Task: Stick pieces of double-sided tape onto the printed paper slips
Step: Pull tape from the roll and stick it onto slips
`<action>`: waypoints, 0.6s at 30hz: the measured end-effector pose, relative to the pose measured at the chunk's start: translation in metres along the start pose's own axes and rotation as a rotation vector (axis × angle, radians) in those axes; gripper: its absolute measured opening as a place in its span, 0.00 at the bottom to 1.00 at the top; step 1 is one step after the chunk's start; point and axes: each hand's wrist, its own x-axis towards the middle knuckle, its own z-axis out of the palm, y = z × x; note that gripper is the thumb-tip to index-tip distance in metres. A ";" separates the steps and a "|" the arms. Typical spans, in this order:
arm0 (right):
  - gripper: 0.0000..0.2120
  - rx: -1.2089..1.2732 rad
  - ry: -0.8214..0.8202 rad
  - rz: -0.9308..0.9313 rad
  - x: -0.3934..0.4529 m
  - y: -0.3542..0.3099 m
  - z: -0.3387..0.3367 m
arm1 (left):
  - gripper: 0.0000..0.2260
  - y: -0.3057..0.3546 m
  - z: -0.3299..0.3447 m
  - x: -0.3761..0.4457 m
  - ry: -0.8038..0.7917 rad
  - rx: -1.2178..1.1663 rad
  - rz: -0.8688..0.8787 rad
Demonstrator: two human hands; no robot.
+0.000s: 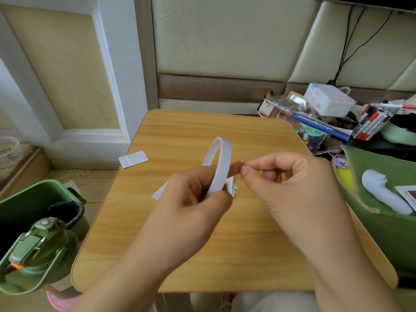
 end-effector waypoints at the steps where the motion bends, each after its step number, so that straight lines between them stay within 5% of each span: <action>1: 0.03 0.003 0.015 0.010 0.006 0.004 0.003 | 0.11 -0.002 0.002 0.006 0.011 0.008 0.007; 18: 0.03 0.154 0.068 -0.026 0.083 0.075 0.044 | 0.13 -0.071 0.007 0.100 0.088 -0.294 -0.046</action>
